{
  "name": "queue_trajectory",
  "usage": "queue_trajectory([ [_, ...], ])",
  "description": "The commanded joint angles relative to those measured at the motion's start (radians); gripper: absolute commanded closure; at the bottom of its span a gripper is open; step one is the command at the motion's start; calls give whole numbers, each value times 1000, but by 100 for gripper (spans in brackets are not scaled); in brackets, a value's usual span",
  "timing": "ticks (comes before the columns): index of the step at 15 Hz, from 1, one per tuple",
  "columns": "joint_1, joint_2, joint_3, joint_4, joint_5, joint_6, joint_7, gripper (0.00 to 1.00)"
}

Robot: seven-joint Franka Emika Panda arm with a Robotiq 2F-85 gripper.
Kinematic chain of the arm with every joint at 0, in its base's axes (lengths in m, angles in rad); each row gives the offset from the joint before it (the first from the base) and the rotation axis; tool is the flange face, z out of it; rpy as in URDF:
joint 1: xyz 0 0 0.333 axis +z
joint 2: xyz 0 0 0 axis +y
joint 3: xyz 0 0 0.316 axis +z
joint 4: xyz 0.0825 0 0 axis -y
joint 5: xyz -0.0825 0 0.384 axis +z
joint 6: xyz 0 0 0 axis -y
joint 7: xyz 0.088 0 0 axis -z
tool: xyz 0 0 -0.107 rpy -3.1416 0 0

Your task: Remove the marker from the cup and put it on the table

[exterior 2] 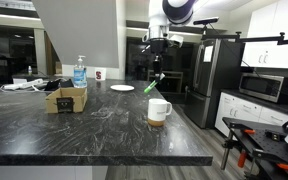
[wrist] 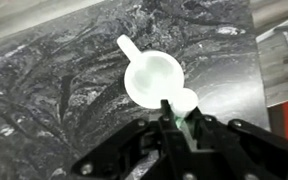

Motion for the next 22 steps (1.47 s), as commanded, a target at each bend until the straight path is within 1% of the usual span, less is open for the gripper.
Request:
queue_trajectory([
  [1, 3, -62, 30, -94, 77, 95, -95, 95],
  [4, 10, -110, 70, -216, 155, 187, -264, 95],
  [5, 20, -119, 79, -260, 158, 229, -292, 95],
  [6, 25, -120, 89, -297, 186, 270, -321, 95],
  [7, 37, -116, 98, -337, 212, 355, -305, 95],
  [8, 44, -110, 104, -365, 220, 409, -301, 95],
  [9, 53, -92, 112, -382, 228, 485, -279, 95],
  [10, 55, -79, 120, -393, 249, 536, -287, 95],
  [12, 60, -36, 132, -380, 255, 647, -259, 95],
  [14, 55, 17, 133, -339, 226, 709, -216, 95],
  [16, 53, 79, 125, -282, 194, 721, -172, 95],
  [22, 55, 255, 108, -94, 129, 698, -63, 95],
])
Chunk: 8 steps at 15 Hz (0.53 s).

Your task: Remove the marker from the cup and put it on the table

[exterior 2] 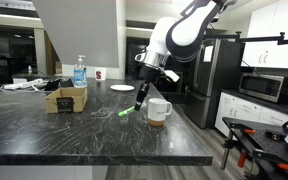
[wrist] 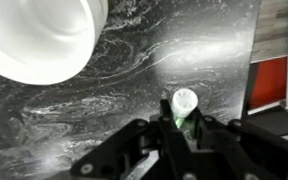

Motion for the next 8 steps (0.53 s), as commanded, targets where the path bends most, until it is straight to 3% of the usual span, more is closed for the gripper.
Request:
queue_trajectory([
  [1, -2, 78, -4, 97, -46, -1, 68, 95],
  [2, -3, 91, -5, 115, -56, -11, 69, 95],
  [3, -5, 97, -5, 125, -70, -16, 63, 55],
  [4, 2, 90, -14, 122, -89, -21, 69, 53],
  [8, 11, -5, -39, 70, -163, -128, 65, 25],
])
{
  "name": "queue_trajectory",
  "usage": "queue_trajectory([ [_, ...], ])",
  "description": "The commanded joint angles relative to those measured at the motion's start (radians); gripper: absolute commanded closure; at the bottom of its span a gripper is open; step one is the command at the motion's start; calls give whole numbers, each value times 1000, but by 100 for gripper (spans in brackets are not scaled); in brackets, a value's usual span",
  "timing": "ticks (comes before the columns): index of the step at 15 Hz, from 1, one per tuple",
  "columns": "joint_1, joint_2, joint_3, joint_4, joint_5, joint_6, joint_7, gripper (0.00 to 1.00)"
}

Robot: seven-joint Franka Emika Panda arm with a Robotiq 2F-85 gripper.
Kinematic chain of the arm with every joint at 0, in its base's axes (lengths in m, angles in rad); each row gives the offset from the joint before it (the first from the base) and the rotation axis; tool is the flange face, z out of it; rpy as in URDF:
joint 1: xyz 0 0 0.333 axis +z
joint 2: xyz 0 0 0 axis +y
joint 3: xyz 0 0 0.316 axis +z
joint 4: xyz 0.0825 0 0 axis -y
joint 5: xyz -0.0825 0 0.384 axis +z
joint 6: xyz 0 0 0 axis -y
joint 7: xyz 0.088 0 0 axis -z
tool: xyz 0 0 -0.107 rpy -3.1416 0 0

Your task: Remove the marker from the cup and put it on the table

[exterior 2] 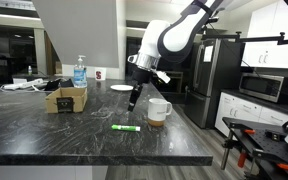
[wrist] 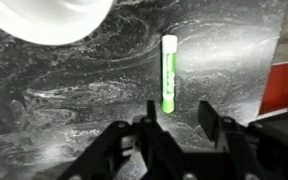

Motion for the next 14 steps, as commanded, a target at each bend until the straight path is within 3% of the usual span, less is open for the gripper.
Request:
queue_trajectory([
  [1, 17, -119, -31, -55, -76, -135, 34, 18],
  [3, 20, -203, -45, -79, -121, -238, 29, 3],
  [4, 29, -247, -63, -87, -161, -298, 45, 0],
  [8, 13, -394, -58, -90, -209, -572, 10, 0],
  [10, 10, -439, -55, -98, -194, -624, -15, 0],
  [14, 11, -474, -55, -124, -171, -611, -48, 0],
])
